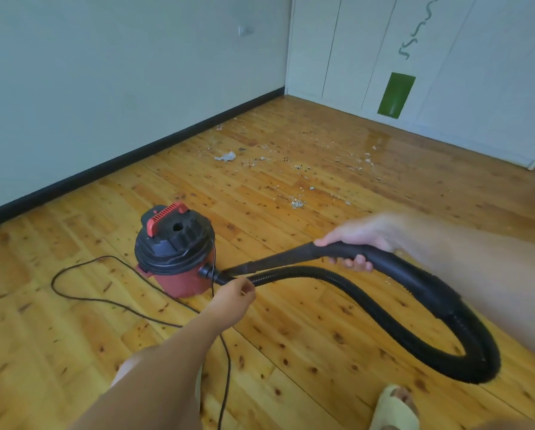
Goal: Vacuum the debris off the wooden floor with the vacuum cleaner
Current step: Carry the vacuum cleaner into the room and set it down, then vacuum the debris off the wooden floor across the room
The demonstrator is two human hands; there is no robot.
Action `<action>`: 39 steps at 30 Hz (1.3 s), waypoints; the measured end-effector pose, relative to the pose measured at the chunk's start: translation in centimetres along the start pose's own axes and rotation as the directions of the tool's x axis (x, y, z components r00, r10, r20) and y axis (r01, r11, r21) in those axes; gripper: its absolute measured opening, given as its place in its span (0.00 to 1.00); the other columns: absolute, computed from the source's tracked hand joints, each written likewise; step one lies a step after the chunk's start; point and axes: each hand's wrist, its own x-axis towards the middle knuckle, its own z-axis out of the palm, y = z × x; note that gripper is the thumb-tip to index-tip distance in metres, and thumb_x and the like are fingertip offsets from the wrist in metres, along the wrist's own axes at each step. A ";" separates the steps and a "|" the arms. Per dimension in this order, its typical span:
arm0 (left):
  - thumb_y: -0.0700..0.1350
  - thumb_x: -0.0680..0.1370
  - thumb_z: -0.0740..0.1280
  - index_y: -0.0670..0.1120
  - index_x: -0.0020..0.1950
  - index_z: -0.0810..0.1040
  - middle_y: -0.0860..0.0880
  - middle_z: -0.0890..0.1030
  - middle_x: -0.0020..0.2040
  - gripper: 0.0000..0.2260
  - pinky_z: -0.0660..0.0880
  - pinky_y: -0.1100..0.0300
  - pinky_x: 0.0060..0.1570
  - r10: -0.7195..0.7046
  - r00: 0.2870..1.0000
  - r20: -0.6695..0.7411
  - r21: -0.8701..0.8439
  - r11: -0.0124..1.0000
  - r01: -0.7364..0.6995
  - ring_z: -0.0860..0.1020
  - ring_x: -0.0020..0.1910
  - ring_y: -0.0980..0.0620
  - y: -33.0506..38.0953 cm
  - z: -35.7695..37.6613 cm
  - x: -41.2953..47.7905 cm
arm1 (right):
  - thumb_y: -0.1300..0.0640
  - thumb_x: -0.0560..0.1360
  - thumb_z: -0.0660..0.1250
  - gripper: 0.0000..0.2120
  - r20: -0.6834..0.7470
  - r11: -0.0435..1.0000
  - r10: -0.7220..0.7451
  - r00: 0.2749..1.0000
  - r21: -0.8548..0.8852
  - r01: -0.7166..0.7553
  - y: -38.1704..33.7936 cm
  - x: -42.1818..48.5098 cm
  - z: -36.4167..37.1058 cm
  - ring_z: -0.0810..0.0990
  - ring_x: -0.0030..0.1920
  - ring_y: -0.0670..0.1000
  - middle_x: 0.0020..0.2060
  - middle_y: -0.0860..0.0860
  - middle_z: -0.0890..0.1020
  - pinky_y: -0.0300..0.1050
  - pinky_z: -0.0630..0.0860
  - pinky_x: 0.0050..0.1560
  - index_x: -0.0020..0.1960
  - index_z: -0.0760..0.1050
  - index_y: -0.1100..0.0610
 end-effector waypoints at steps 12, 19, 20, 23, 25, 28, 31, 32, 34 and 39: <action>0.51 0.83 0.63 0.51 0.60 0.77 0.52 0.82 0.52 0.08 0.77 0.60 0.45 0.003 0.998 0.058 -0.150 0.989 0.006 0.81 0.50 0.56 4.8 1.1 3.2 | 0.38 0.83 0.61 0.23 -0.027 0.999 0.008 1.000 -0.052 -0.009 3.0 -0.6 5.6 0.73 0.24 0.50 0.30 0.52 0.77 0.42 0.74 0.27 0.55 0.73 0.60; 0.45 0.82 0.64 0.52 0.53 0.77 0.48 0.82 0.49 0.03 0.79 0.58 0.45 -0.166 0.984 -0.069 -0.179 0.972 0.151 0.82 0.48 0.49 0.7 -1.4 5.0 | 0.39 0.83 0.62 0.21 -0.079 0.956 -0.005 0.997 0.291 0.028 1.7 4.6 8.4 0.74 0.25 0.48 0.28 0.50 0.77 0.42 0.75 0.29 0.52 0.75 0.59; 0.46 0.82 0.64 0.52 0.54 0.77 0.49 0.82 0.49 0.04 0.78 0.60 0.43 -0.160 0.985 -0.070 -0.170 0.974 0.147 0.82 0.48 0.50 0.2 -1.2 5.5 | 0.39 0.83 0.62 0.21 -0.086 0.949 -0.012 0.996 0.314 0.039 1.5 5.6 9.0 0.74 0.25 0.48 0.28 0.50 0.77 0.42 0.75 0.29 0.53 0.75 0.59; 0.45 0.82 0.64 0.50 0.58 0.77 0.51 0.80 0.49 0.06 0.73 0.65 0.36 -0.153 0.977 -0.146 -0.129 0.982 0.135 0.79 0.42 0.54 -0.6 -1.9 7.9 | 0.40 0.84 0.61 0.21 -0.086 0.924 -0.035 0.996 0.378 0.065 0.8 8.5 10.0 0.73 0.24 0.48 0.28 0.50 0.76 0.41 0.74 0.27 0.56 0.74 0.59; 0.43 0.82 0.65 0.48 0.62 0.77 0.52 0.78 0.52 0.09 0.73 0.65 0.36 -0.165 0.946 -0.278 -0.134 0.982 0.132 0.78 0.43 0.55 -1.5 -3.4 10.5 | 0.40 0.84 0.61 0.20 -0.071 0.911 -0.045 0.996 0.407 0.070 0.3 10.7 9.7 0.72 0.23 0.48 0.27 0.50 0.76 0.41 0.74 0.26 0.53 0.73 0.59; 0.40 0.80 0.66 0.43 0.64 0.75 0.48 0.74 0.60 0.12 0.77 0.60 0.49 -0.141 0.836 -0.530 -0.092 0.990 0.109 0.79 0.51 0.51 -2.7 -7.6 14.1 | 0.41 0.84 0.61 0.19 -0.061 0.899 -0.054 0.997 0.432 0.075 -0.3 13.2 8.9 0.72 0.23 0.50 0.26 0.51 0.76 0.42 0.73 0.27 0.51 0.72 0.59; 0.42 0.79 0.67 0.40 0.69 0.71 0.41 0.70 0.66 0.19 0.72 0.48 0.65 -0.089 0.712 -0.697 0.078 0.977 0.198 0.73 0.64 0.42 -4.0 -12.7 18.1 | 0.41 0.84 0.61 0.19 -0.028 0.904 -0.031 0.999 0.427 0.040 -0.7 15.1 8.0 0.71 0.23 0.51 0.26 0.52 0.76 0.42 0.73 0.27 0.50 0.72 0.59; 0.44 0.78 0.67 0.40 0.72 0.69 0.40 0.69 0.68 0.23 0.68 0.45 0.68 -0.092 0.701 -0.707 0.129 0.958 0.256 0.70 0.67 0.40 -4.5 -14.4 19.4 | 0.41 0.84 0.61 0.19 -0.017 0.904 -0.018 1.000 0.427 0.024 -0.7 15.5 7.6 0.71 0.23 0.51 0.26 0.52 0.75 0.42 0.72 0.27 0.51 0.72 0.59; 0.46 0.78 0.65 0.40 0.76 0.63 0.39 0.66 0.73 0.28 0.63 0.44 0.72 -0.172 0.715 -0.678 0.148 0.921 0.361 0.65 0.72 0.38 -5.8 -17.3 21.5 | 0.41 0.84 0.60 0.20 0.006 0.906 -0.007 1.000 0.424 0.004 -0.5 16.1 7.0 0.70 0.23 0.51 0.26 0.53 0.75 0.41 0.72 0.26 0.51 0.72 0.59; 0.51 0.84 0.58 0.39 0.76 0.66 0.37 0.70 0.71 0.24 0.67 0.42 0.69 -0.253 0.789 -0.560 0.198 0.884 0.423 0.67 0.70 0.37 -8.8 -20.5 24.6 | 0.41 0.85 0.58 0.22 -0.009 0.918 0.005 1.000 0.397 -0.001 -0.4 16.8 6.0 0.71 0.22 0.52 0.28 0.55 0.76 0.41 0.70 0.25 0.50 0.73 0.61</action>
